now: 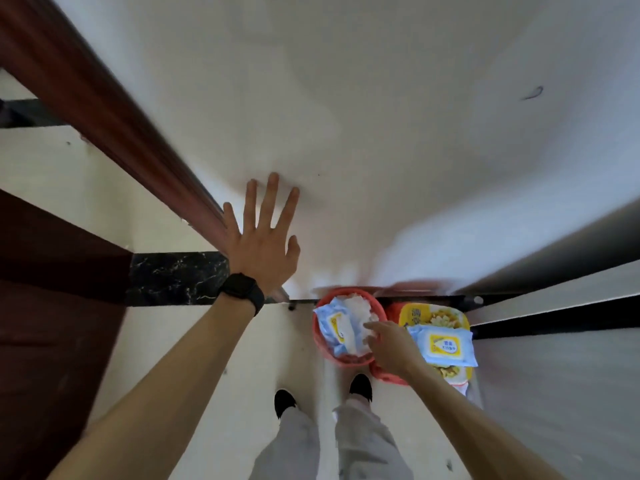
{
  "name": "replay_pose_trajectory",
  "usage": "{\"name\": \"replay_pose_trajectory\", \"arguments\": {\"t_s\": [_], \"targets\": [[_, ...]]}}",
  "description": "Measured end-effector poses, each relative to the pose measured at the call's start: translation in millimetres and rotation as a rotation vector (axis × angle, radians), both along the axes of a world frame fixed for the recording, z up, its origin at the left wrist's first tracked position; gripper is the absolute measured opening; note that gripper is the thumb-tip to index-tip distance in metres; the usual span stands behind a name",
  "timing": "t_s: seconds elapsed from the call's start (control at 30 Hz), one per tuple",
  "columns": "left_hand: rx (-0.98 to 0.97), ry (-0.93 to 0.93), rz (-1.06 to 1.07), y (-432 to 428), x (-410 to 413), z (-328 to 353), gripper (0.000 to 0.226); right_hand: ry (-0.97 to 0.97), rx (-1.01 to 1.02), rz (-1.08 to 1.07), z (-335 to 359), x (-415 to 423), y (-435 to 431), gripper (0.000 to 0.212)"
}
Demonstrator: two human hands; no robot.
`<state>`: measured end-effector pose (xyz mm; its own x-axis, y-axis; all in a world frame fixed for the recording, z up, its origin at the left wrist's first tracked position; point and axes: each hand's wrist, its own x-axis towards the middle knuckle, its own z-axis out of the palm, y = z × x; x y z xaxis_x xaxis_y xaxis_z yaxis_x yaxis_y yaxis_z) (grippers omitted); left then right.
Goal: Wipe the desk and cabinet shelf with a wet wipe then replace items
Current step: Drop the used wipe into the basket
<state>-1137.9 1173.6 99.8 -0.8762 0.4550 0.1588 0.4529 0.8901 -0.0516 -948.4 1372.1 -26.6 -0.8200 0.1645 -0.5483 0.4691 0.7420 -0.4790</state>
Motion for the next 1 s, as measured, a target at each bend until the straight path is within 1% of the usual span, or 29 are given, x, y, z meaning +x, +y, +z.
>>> {"name": "replay_pose_trajectory", "arguments": {"t_s": [0.07, 0.13, 0.17, 0.23, 0.27, 0.3, 0.37, 0.47, 0.6, 0.73, 0.83, 1.0], "targets": [[0.024, -0.112, 0.048, -4, 15, -5, 0.077, 0.132, -0.016, 0.073, 33, -21, 1, 0.031], [0.057, -0.263, 0.166, -14, 35, -8, 0.069, 0.297, -0.001, 0.181, 67, -44, -5, 0.026], [0.071, -0.326, 0.241, -21, 46, -7, 0.064, 0.374, 0.02, 0.243, 83, -55, -10, 0.028], [0.122, -0.392, 0.375, -42, 67, -3, 0.052, 0.535, 0.03, 0.352, 113, -74, -27, 0.032], [0.148, -0.415, 0.44, -57, 79, 0, 0.048, 0.625, 0.029, 0.411, 126, -83, -37, 0.029], [0.172, -0.441, 0.513, -73, 91, 3, 0.048, 0.702, 0.021, 0.482, 142, -91, -52, 0.025], [0.227, -0.463, 0.672, -115, 115, 12, 0.05, 0.805, -0.027, 0.618, 175, -104, -90, 0.023], [0.334, -0.357, 0.872, -188, 159, 35, 0.05, 0.88, -0.132, 0.809, 215, -110, -168, 0.031], [0.363, -0.193, 1.129, -291, 246, 72, 0.05, 0.951, -0.252, 1.034, 243, -84, -293, 0.037], [0.371, -0.055, 1.365, -383, 358, 100, 0.05, 0.977, -0.4, 1.2, 258, -15, -422, 0.033], [0.359, 0.022, 1.503, -444, 443, 112, 0.048, 0.94, -0.479, 1.338, 260, 48, -510, 0.027], [0.337, 0.112, 1.691, -530, 573, 119, 0.049, 0.871, -0.559, 1.548, 252, 151, -631, 0.029]]}}
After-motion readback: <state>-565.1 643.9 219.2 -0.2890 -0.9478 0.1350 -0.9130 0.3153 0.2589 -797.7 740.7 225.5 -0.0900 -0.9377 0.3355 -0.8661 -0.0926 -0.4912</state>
